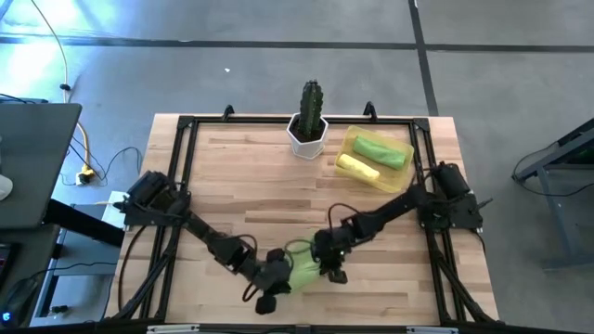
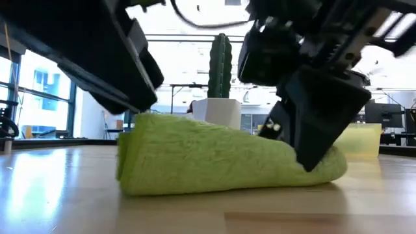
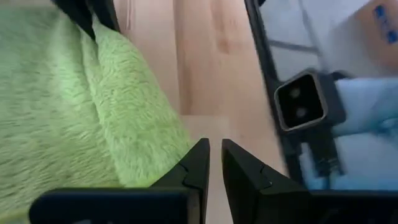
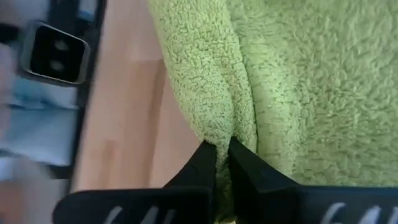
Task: Roll microfiber towels into tight, uniform cylinder then place into a basket
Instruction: Roll the light green towel
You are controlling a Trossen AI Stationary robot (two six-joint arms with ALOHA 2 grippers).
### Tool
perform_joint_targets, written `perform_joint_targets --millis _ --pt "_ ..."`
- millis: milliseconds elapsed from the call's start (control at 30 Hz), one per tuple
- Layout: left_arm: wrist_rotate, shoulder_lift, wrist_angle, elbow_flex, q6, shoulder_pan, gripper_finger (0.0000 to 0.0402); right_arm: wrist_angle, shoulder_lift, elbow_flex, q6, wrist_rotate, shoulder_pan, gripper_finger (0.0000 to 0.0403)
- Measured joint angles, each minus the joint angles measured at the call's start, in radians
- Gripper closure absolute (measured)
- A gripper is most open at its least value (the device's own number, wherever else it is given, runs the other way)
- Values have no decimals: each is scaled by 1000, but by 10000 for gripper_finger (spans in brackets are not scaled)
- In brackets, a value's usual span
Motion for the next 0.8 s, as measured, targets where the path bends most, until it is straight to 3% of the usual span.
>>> perform_joint_targets --millis 133,233,300,600,800 --pt "-207 3 -2 -1 177 -44 369 6 2 -2 117 -140 -62 401" --pt "-393 3 2 -1 290 -70 369 5 2 -2 185 -186 -94 401" --pt "-462 14 9 1 317 -76 369 3 2 -2 207 -190 -107 402" --pt "-503 74 49 1 338 -76 369 -18 0 -1 243 -184 -129 402" --pt "-520 112 14 1 258 -54 369 -19 -1 0 243 -175 -124 402"
